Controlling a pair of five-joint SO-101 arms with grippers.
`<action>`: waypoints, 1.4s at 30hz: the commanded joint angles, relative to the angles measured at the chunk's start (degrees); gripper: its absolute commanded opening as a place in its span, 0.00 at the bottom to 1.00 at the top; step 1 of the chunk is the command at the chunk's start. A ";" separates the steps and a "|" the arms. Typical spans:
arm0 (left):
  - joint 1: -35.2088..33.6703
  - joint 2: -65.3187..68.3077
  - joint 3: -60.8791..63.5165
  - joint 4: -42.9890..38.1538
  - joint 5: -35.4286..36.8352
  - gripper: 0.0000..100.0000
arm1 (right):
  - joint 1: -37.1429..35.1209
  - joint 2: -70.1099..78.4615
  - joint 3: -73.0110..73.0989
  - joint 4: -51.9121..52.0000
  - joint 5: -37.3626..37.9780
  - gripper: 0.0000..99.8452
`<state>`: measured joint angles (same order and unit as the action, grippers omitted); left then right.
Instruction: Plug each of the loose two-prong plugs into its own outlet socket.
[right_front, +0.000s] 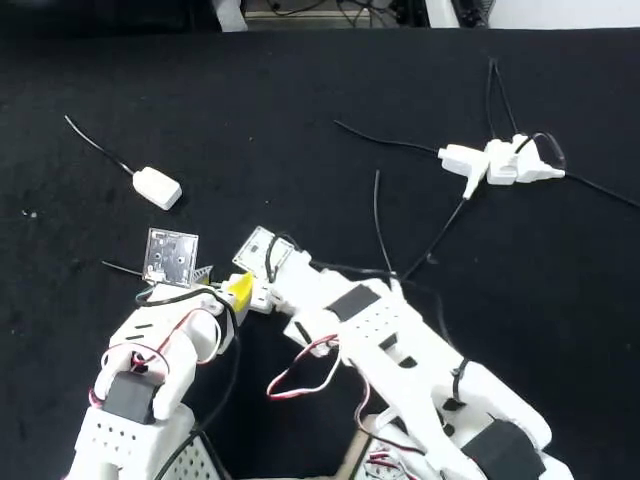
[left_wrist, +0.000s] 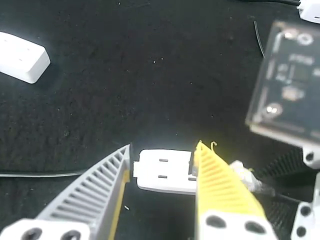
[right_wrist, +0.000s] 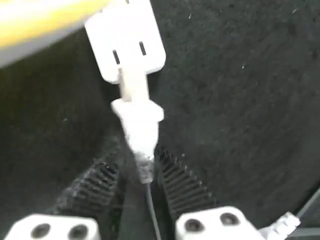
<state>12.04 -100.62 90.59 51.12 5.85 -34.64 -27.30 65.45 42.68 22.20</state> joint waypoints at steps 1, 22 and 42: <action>0.40 -0.35 -0.75 -0.88 -0.09 0.21 | -2.55 0.57 -3.21 -0.70 0.09 0.12; 0.31 -0.35 -0.75 -0.88 -0.09 0.21 | -3.43 0.75 -3.91 -3.34 3.96 0.11; 0.31 -0.35 -0.92 -0.88 -0.18 0.21 | -3.16 9.19 -12.53 2.46 9.85 0.01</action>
<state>12.04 -100.62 90.59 51.12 5.85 -38.95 -12.62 53.85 44.62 32.75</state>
